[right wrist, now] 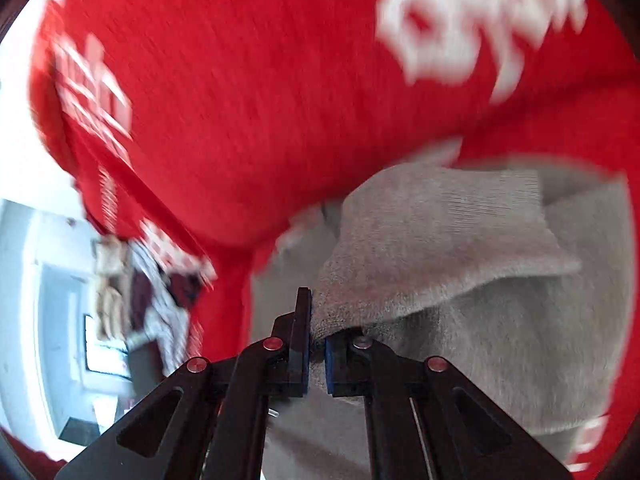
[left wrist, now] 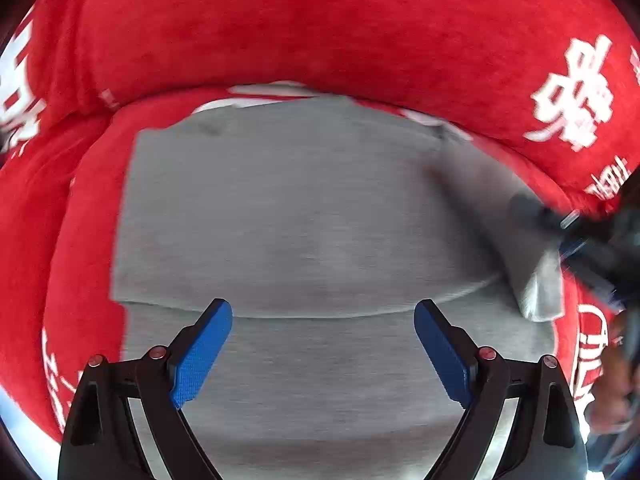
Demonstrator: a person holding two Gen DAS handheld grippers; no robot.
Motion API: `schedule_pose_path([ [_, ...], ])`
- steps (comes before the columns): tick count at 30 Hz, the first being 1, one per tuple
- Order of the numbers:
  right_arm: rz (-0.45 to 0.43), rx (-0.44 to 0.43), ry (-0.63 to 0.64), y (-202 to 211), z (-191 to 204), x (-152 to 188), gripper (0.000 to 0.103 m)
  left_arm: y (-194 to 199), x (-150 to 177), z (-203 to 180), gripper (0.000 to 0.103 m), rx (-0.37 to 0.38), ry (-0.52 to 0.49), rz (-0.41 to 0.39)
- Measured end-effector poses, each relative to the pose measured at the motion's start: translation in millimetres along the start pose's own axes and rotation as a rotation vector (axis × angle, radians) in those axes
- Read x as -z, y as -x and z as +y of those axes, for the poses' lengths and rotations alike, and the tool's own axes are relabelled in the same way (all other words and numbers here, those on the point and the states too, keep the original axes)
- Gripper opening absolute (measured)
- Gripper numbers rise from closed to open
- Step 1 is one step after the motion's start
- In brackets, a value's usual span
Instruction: Fold small clothes
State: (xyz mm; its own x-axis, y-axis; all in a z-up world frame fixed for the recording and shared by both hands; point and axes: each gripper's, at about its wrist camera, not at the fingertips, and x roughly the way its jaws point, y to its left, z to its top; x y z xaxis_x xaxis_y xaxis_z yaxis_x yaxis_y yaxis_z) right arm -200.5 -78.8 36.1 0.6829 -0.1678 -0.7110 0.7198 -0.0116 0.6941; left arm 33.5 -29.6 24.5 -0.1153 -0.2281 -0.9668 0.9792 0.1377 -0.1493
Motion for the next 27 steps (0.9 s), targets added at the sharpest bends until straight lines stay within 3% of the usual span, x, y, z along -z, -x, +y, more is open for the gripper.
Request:
schedule_pose_path([
  [2,0.045,0.071,-0.045,-23,-7,7,0.012,1,1,20,0.093,-0.009,0.032,0.002],
  [3,0.053,0.097,-0.077,-28,-12,10,0.018,2,1,28,0.093,-0.010,0.042,0.002],
  [5,0.033,0.087,-0.140,-25,-18,15,0.053,3,3,38,0.093,-0.011,0.052,-0.001],
  [6,-0.006,0.054,-0.189,-17,-23,19,0.055,3,3,43,0.093,-0.007,0.060,-0.001],
  [10,-0.129,0.039,-0.332,7,-37,19,0.052,8,5,62,0.093,0.013,0.092,-0.011],
  [12,-0.145,0.051,-0.358,7,-36,10,0.020,9,2,67,0.093,0.020,0.110,-0.015],
  [13,-0.145,0.056,-0.331,5,-29,4,0.007,11,1,70,0.093,0.025,0.119,-0.020],
  [17,-0.101,0.068,-0.055,-14,28,-11,0.007,19,-1,85,0.093,0.034,0.142,-0.051],
  [20,0.028,0.143,0.216,-55,82,3,0.007,21,0,96,0.093,0.031,0.159,-0.051],
  [24,0.198,0.315,0.419,-106,106,34,0.013,19,1,109,0.093,0.040,0.190,-0.039],
  [27,0.258,0.379,0.463,-118,103,50,0.024,16,1,110,0.093,0.061,0.186,-0.027],
])
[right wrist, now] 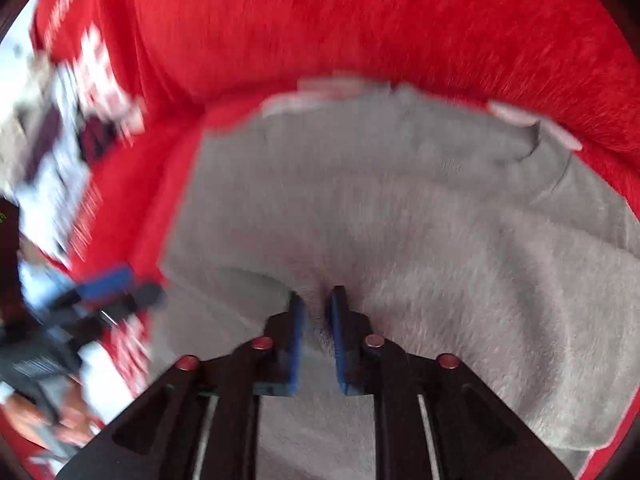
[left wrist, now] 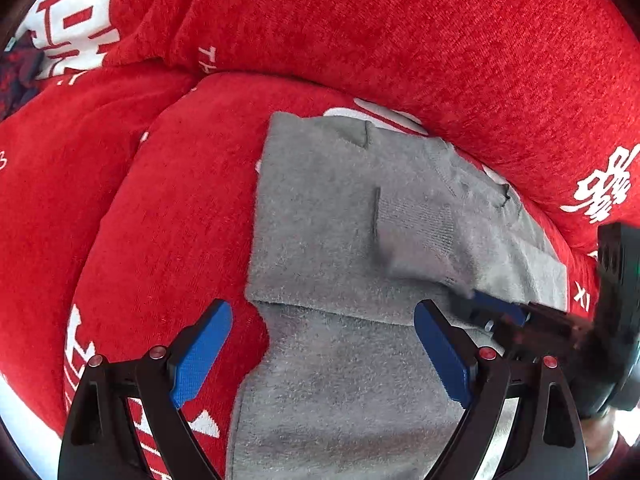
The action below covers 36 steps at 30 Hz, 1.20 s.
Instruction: Fold small clothes
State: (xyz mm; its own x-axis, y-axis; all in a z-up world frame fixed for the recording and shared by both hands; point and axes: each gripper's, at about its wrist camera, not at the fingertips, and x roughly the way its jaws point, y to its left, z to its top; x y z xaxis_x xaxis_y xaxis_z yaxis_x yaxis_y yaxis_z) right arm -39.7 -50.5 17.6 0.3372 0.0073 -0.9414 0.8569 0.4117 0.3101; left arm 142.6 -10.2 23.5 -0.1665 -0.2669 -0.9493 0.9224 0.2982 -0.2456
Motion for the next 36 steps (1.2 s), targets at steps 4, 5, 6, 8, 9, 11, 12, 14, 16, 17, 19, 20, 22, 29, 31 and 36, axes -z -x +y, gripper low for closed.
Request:
schedule_pose_path([
  [4,-0.021,-0.046,-0.053,20,-13,18,0.050,-8,-3,-12,0.093,0.074,-0.015,0.038],
  [5,-0.026,-0.062,-0.084,25,-19,22,0.050,-12,-5,-17,0.093,0.113,-0.011,0.053],
  [6,-0.035,-0.080,-0.144,34,-33,30,0.050,-14,-6,-21,0.093,0.149,-0.006,0.070],
  [8,-0.048,-0.093,-0.241,45,-56,45,0.050,-27,-11,-31,0.093,0.211,0.014,0.107],
  [9,-0.060,-0.101,-0.327,52,-77,56,0.050,-33,-13,-35,0.093,0.223,0.025,0.120],
  [11,-0.083,-0.120,-0.451,56,-98,72,0.050,-46,-18,-42,0.093,0.254,0.060,0.141],
  [12,-0.107,-0.151,-0.552,62,-120,87,0.050,-50,-21,-44,0.093,0.271,0.081,0.147],
  [14,-0.152,-0.195,-0.706,69,-153,109,0.050,-56,-28,-47,0.093,0.309,0.133,0.150],
  [16,-0.207,-0.240,-0.846,74,-178,131,0.050,-60,-33,-49,0.093,0.326,0.173,0.142],
  [17,-0.239,-0.268,-0.922,76,-190,141,0.050,-62,-36,-48,0.090,0.326,0.192,0.133],
  [19,-0.298,-0.318,-1.041,76,-208,155,0.050,-64,-39,-47,0.062,0.319,0.215,0.111],
  [20,-0.330,-0.344,-1.092,75,-214,162,0.050,-65,-42,-46,0.038,0.325,0.217,0.113],
  [22,-0.377,-0.388,-1.171,74,-226,169,0.046,-66,-45,-47,0.012,0.314,0.193,0.105],
  [29,-0.338,-0.248,-0.948,99,-237,142,0.006,-45,-28,-48,0.011,0.214,0.032,0.052],
  [31,-0.286,-0.209,-0.906,91,-243,142,0.006,-54,-19,-44,0.011,0.186,0.023,0.083],
  [36,-0.244,-0.207,-0.866,85,-249,140,0.006,-50,-8,-37,0.011,0.178,0.004,0.070],
])
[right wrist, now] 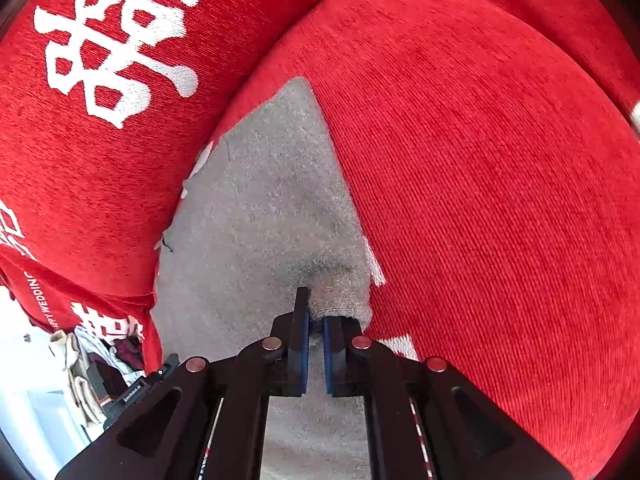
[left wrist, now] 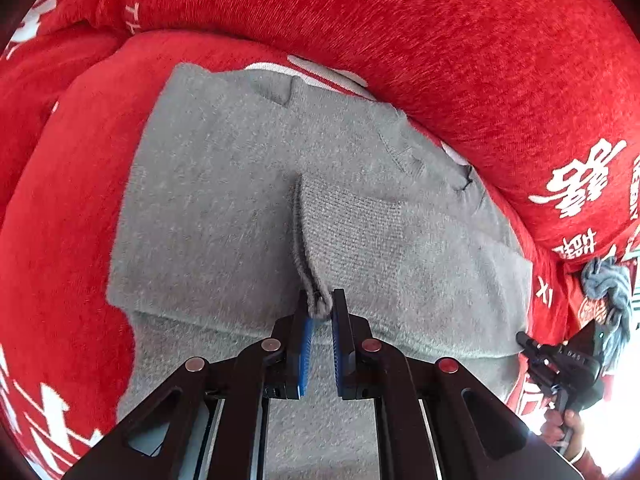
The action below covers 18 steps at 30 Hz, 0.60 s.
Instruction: Fold small clothes
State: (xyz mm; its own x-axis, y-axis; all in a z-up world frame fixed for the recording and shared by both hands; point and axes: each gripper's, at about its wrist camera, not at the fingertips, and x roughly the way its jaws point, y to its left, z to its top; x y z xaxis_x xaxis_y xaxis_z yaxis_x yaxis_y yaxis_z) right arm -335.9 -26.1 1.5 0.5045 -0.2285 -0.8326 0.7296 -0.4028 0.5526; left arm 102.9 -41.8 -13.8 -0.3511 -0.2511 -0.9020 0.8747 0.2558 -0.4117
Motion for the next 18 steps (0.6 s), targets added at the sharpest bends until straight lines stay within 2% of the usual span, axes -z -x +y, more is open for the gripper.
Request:
schedule_pose_path([
  [3,0.026,0.017,0.012,2,4,5,0.007,4,4,-3,0.011,-0.062,-0.047,0.009],
  [7,0.082,0.081,0.058,9,11,21,0.014,15,8,-11,0.011,-0.223,-0.123,0.002],
  [10,0.080,0.132,0.096,15,17,33,0.014,21,8,-10,0.011,-0.259,-0.130,0.013],
  [13,0.048,0.171,0.133,24,25,37,0.014,27,3,-15,0.012,-0.296,-0.150,-0.023],
  [18,-0.056,0.267,0.257,34,53,28,0.014,25,-11,-26,0.012,-0.268,-0.144,-0.036],
])
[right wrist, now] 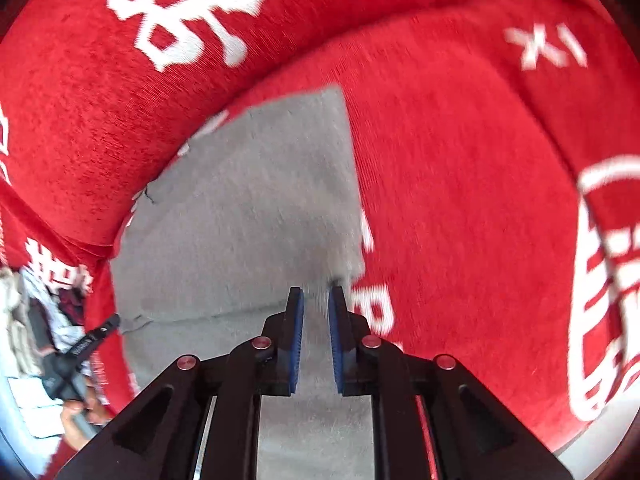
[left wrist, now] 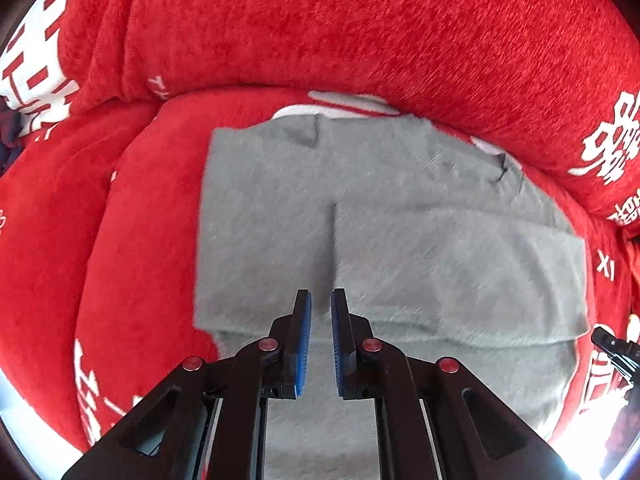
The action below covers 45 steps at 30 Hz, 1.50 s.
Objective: Fold small clothes
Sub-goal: 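Move both tools open toward the sweater hem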
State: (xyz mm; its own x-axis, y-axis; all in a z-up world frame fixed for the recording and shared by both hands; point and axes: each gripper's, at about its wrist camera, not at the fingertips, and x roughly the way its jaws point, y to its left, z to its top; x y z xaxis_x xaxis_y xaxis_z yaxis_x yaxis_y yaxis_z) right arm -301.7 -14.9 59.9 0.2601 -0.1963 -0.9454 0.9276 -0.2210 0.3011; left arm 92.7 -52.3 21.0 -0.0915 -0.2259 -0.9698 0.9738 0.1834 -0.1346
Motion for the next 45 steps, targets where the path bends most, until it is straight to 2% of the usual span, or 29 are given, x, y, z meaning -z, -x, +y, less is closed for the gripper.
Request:
schedule_pose_path([
  [4,-0.017,0.060,0.053,-4,-5,-13,0.014,-13,-12,-17,0.012,-0.006,-0.045,-0.005],
  [7,0.026,0.137,0.104,-26,-6,-15,0.014,-36,-11,-23,0.012,-0.069,-0.094,0.044],
  [9,0.015,0.152,0.124,-27,-10,-10,0.014,-32,-6,-24,0.012,-0.089,-0.128,0.009],
  [10,0.017,0.151,0.126,-26,-11,-8,0.014,-31,-4,-24,0.020,-0.102,-0.139,0.018],
  [11,0.020,0.145,0.124,-23,-13,-7,0.018,-29,0,-23,0.043,-0.126,-0.146,0.016],
  [13,0.030,0.132,0.105,-21,-16,-4,0.020,-24,4,-18,0.069,-0.171,-0.137,-0.004],
  [15,0.044,0.126,0.083,-17,-18,-2,0.021,-19,6,-10,0.069,-0.126,-0.110,0.013],
  [17,0.056,0.134,0.075,-11,-20,2,0.021,-15,11,-5,0.069,-0.127,-0.098,0.032],
  [19,0.071,0.149,0.070,-5,-20,10,0.021,-10,16,-5,0.069,-0.125,-0.111,0.048],
  [26,0.115,0.092,0.026,11,-14,41,0.024,8,36,-23,0.072,-0.076,-0.164,0.087],
  [28,0.124,0.082,0.031,13,-9,50,0.034,10,40,-28,0.072,-0.065,-0.174,0.106],
  [30,0.135,0.064,0.030,12,-4,56,0.037,12,44,-32,0.076,-0.058,-0.186,0.116],
  [31,0.142,0.057,0.030,11,-1,58,0.037,12,47,-34,0.093,-0.062,-0.195,0.118],
  [32,0.148,0.050,0.028,8,2,59,0.037,13,49,-36,0.102,-0.070,-0.205,0.116],
  [36,0.171,0.034,0.031,4,9,66,0.040,15,55,-46,0.102,-0.089,-0.244,0.114],
  [38,0.176,0.035,0.040,0,13,69,0.056,15,59,-49,0.102,-0.085,-0.248,0.129],
  [39,0.183,0.027,0.041,-1,14,70,0.059,15,62,-51,0.102,-0.088,-0.250,0.134],
  [45,0.229,-0.020,0.061,-3,18,82,0.065,15,79,-47,0.102,-0.126,-0.202,0.186],
])
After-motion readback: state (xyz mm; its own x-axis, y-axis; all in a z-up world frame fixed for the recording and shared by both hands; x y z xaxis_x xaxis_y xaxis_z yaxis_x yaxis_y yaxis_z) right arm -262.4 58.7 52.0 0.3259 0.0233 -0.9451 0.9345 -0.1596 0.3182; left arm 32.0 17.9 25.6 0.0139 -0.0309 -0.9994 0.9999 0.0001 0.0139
